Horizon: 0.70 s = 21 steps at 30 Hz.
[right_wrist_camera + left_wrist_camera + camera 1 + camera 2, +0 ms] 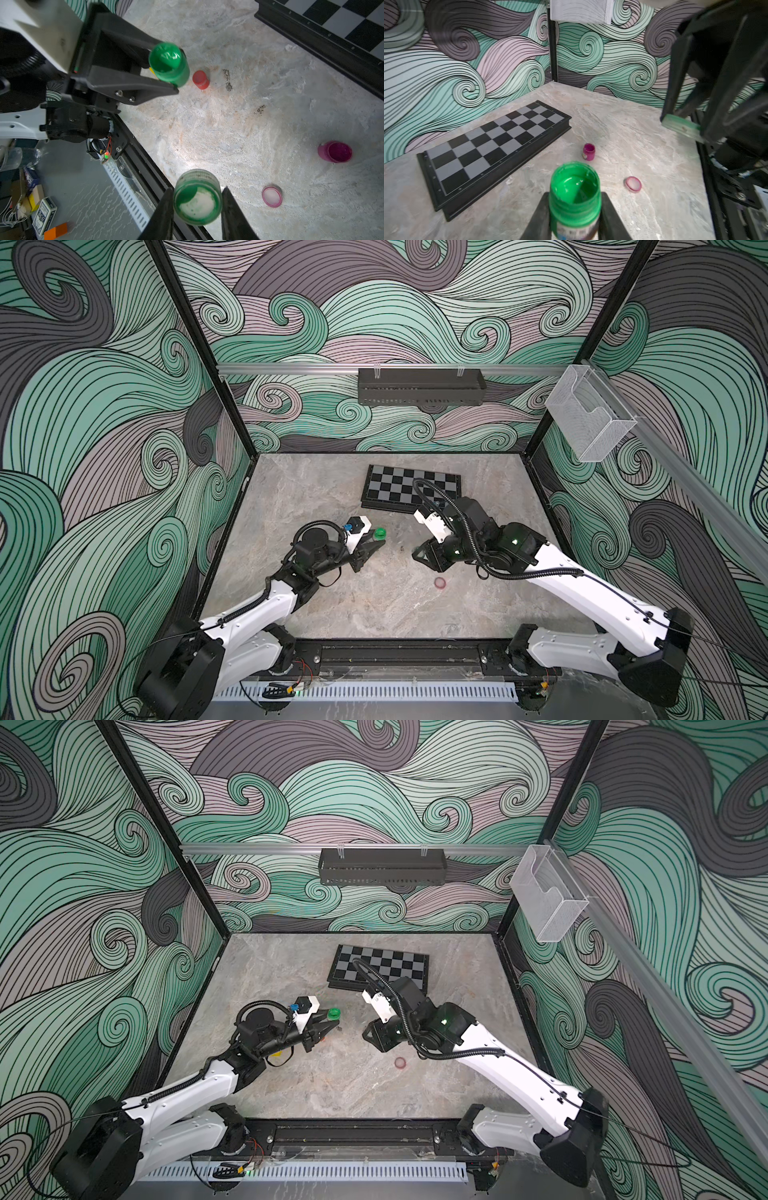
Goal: Close the paint jar lid
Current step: Pick up the lid from the center of the board.
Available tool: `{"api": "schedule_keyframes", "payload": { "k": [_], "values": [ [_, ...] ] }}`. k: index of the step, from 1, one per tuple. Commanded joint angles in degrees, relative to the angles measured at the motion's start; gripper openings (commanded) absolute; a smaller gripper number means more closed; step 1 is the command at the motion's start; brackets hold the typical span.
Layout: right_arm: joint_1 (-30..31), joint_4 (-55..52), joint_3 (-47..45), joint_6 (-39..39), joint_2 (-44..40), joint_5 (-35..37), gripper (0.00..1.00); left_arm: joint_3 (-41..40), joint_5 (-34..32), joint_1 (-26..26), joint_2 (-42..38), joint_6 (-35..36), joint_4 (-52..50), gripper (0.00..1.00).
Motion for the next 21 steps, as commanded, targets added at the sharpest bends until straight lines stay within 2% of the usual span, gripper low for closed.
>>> {"api": "schedule_keyframes", "payload": {
  "k": [1, 12, 21],
  "values": [
    [-0.55, -3.48, 2.95, -4.52, 1.55, -3.94, 0.27, 3.52, 5.1, -1.84, -0.43, 2.47, -4.99, 0.07],
    [-0.54, -6.82, 8.25, -8.35, 5.7, -7.57, 0.28, 8.45, 11.76, -4.75, 0.26, 5.82, -15.13, 0.07],
    [-0.47, -6.83, 10.32, -8.81, 9.52, -9.77, 0.28, 10.21, 13.86, -5.83, 0.53, 7.01, -18.18, 0.06]
  ]
}}
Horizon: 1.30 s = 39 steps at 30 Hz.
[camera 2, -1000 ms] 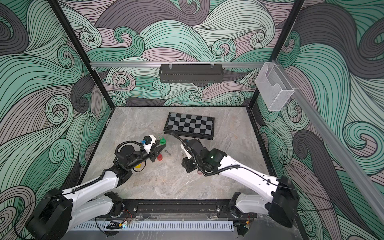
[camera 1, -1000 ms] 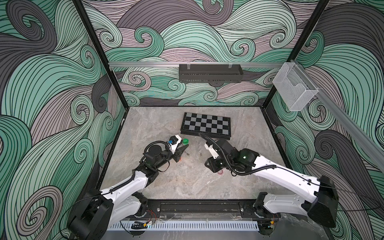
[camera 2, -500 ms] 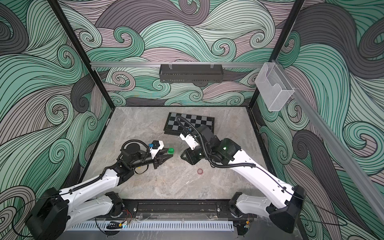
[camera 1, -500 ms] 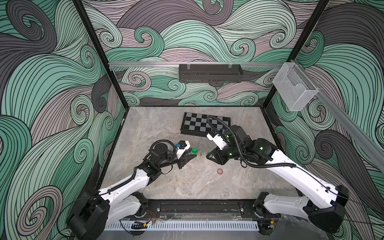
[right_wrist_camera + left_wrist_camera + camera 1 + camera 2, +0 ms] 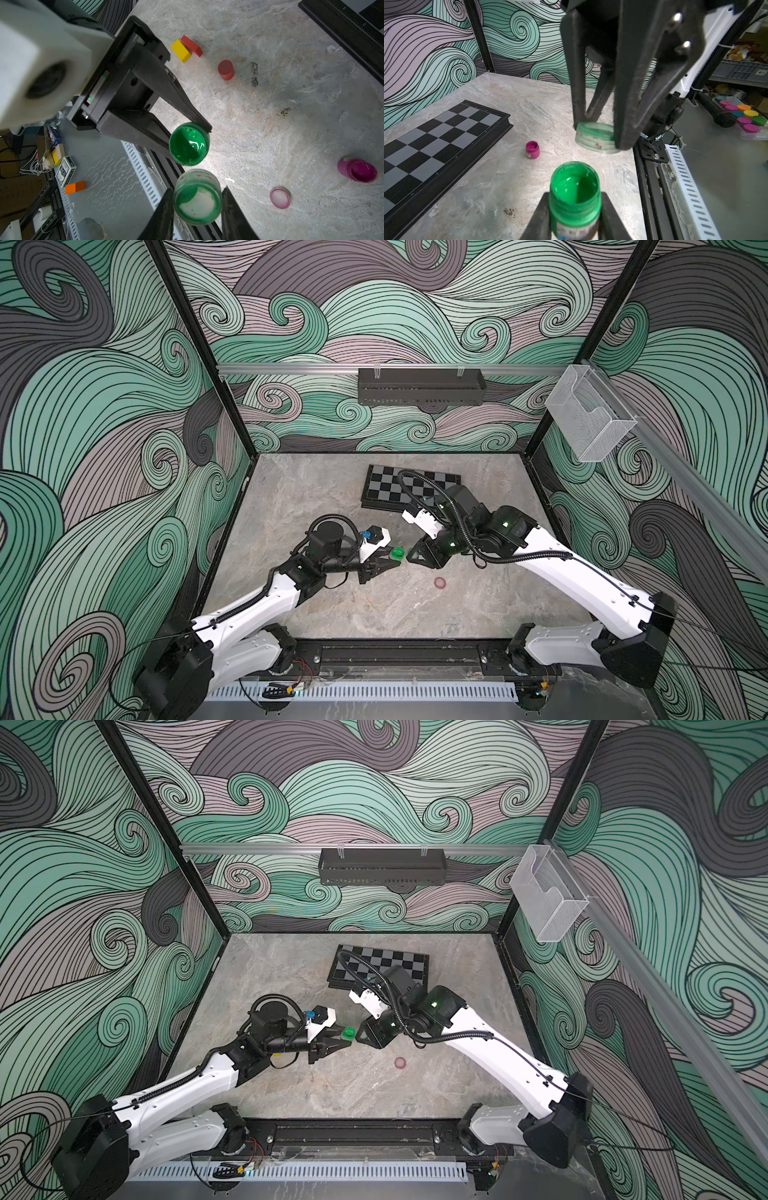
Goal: Close the paint jar lid
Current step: Close the lid on the paint jar.
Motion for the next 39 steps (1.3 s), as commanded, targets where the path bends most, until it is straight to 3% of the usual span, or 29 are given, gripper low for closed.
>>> {"api": "schedule_keyframes", "payload": {
  "k": [1, 24, 39],
  "values": [
    [-0.16, 0.56, 1.95, -1.29, 1.81, -2.44, 0.28, 2.69, 2.61, -0.7, 0.44, 1.78, -2.23, 0.06],
    [2.18, 0.63, 3.48, -2.6, 6.72, -4.83, 0.25, 5.66, 5.25, -1.54, 1.15, 3.47, -7.29, 0.06],
    [3.46, 0.43, 2.35, -7.93, 9.36, -7.99, 0.2, 7.0, 6.68, -1.57, 1.18, 5.01, -9.68, 0.07]
  ]
}}
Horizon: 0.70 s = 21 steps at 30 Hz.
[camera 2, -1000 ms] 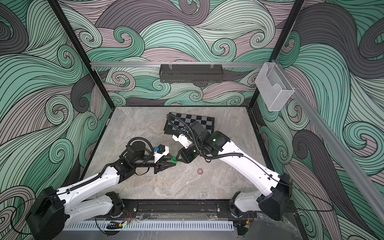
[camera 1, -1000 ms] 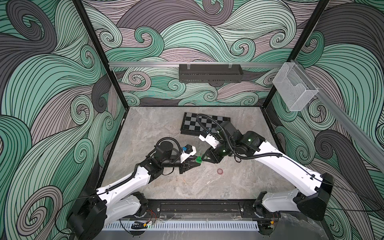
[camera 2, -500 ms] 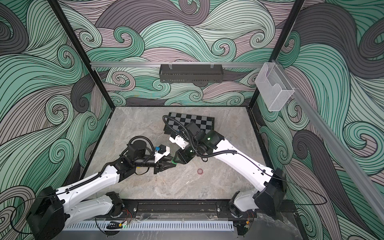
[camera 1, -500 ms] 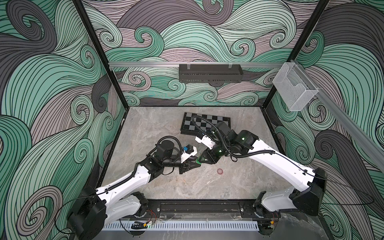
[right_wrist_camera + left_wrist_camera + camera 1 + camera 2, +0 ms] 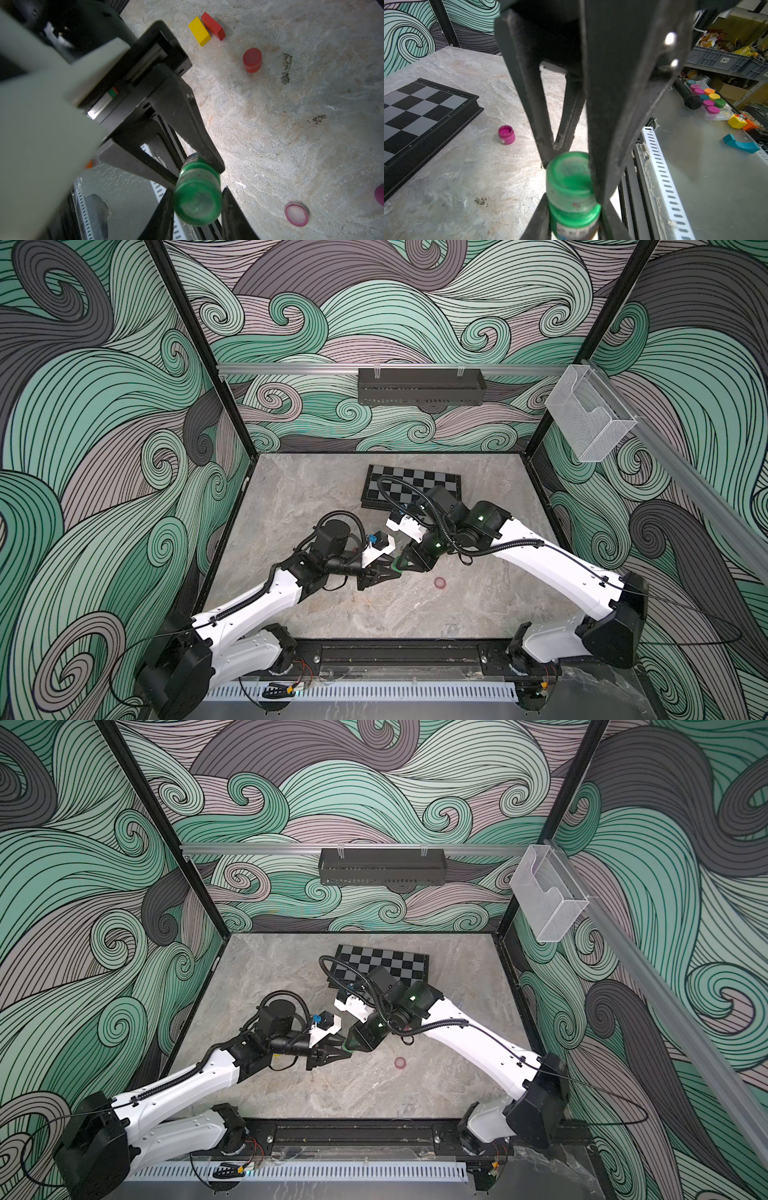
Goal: Close the paint jar lid
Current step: Close the lid on the paint jar.
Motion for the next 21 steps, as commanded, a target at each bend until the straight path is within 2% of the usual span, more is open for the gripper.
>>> {"api": "schedule_keyframes", "payload": {
  "k": [1, 9, 13, 21],
  "values": [
    [1.05, 1.43, 0.21, -3.13, 2.64, -3.55, 0.2, 3.51, 2.56, -0.5, 0.01, 1.76, 2.29, 0.06],
    [1.28, 1.76, 0.38, -0.49, 3.79, -5.22, 0.19, 2.92, 0.43, -0.5, -1.06, 1.67, 4.57, 0.06],
    [1.27, 1.69, 0.3, 4.76, 4.75, -3.96, 0.15, 2.04, -2.9, -0.47, -2.28, 1.5, 6.56, 0.06],
    [1.67, 1.74, -0.81, 13.63, 5.39, -0.94, 0.15, -0.02, -9.55, -0.58, -4.67, 1.78, 10.83, 0.06]
  ]
}}
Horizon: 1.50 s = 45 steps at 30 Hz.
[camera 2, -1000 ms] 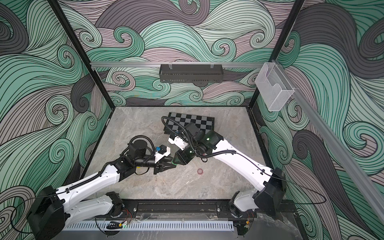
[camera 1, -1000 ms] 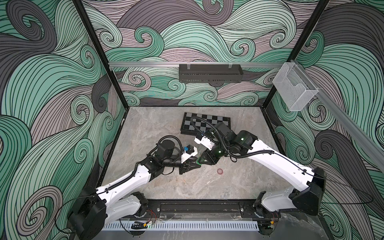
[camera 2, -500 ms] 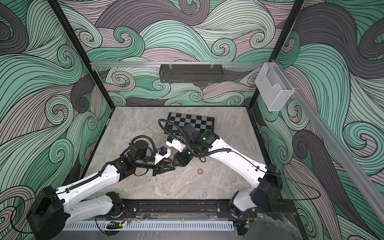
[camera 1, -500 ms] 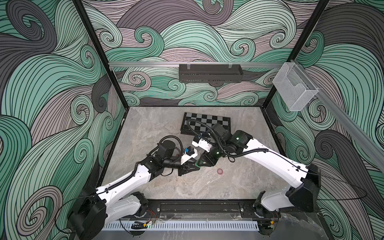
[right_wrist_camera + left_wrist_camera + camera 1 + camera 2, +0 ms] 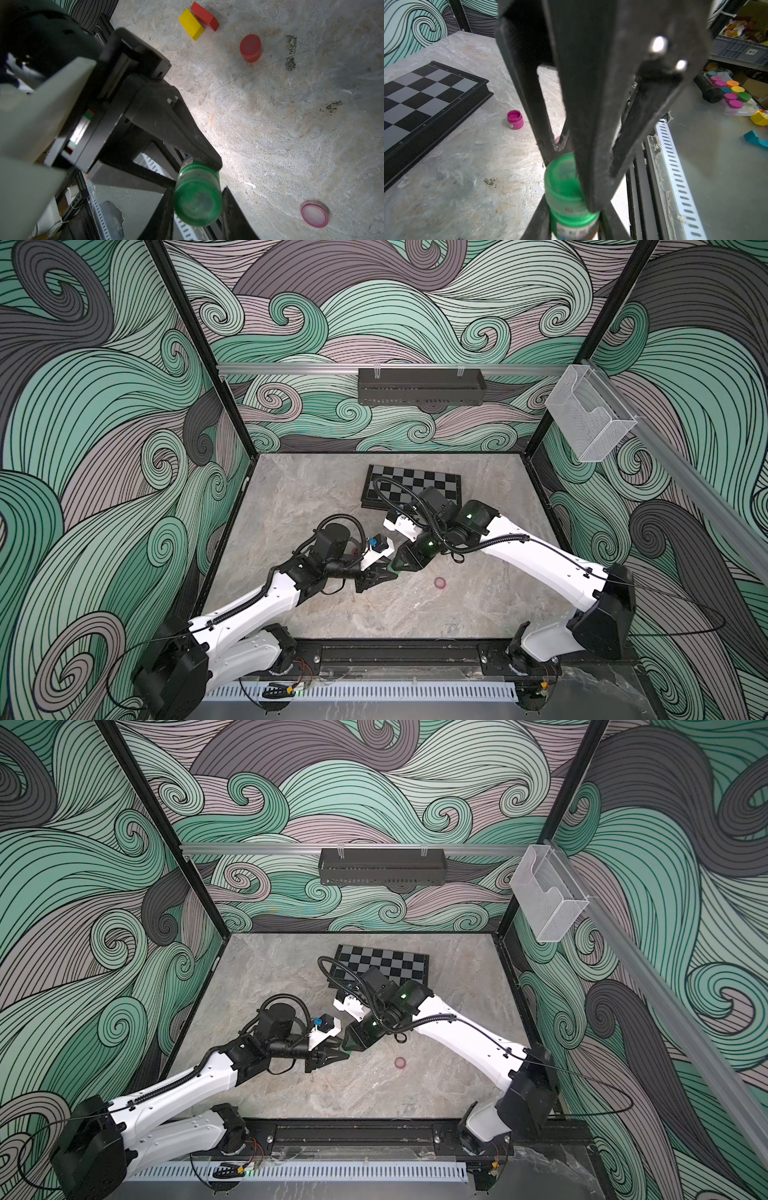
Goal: Close the paint jar lid
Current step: Close the lid on the paint jar.
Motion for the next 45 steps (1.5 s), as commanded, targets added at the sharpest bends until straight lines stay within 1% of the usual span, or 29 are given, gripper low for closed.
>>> {"api": "schedule_keyframes", "payload": {
  "k": [1, 4, 7, 22, 31, 37, 45],
  "values": [
    [1.52, 0.32, -0.81, 6.25, 2.54, -0.94, 0.15, 1.41, -3.88, -0.13, -2.73, 1.15, 12.81, 0.06],
    [2.02, 0.33, -0.59, 8.28, 3.01, -0.5, 0.16, 0.94, -5.01, -0.13, -3.16, 1.14, 13.95, 0.06],
    [2.44, 0.24, -0.39, 8.66, 3.29, -0.17, 0.17, 1.19, -4.87, -0.22, -3.03, 1.44, 13.57, 0.06],
    [2.21, -0.19, 1.28, 8.66, 2.75, 2.26, 0.26, 1.6, -4.35, -0.39, -2.29, 2.4, 11.63, 0.06],
    [1.34, -0.17, 1.69, 8.58, 1.18, 2.75, 0.3, 1.55, -3.86, -0.42, -1.85, 2.86, 10.71, 0.06],
    [0.88, -0.11, 1.96, 8.75, 0.79, 2.35, 0.37, 1.63, -3.77, -0.47, -1.76, 2.93, 10.62, 0.06],
    [0.5, -0.12, 2.62, 8.92, -0.29, 2.4, 0.43, 1.63, -3.22, -0.44, -1.51, 2.89, 10.23, 0.06]
  ]
}}
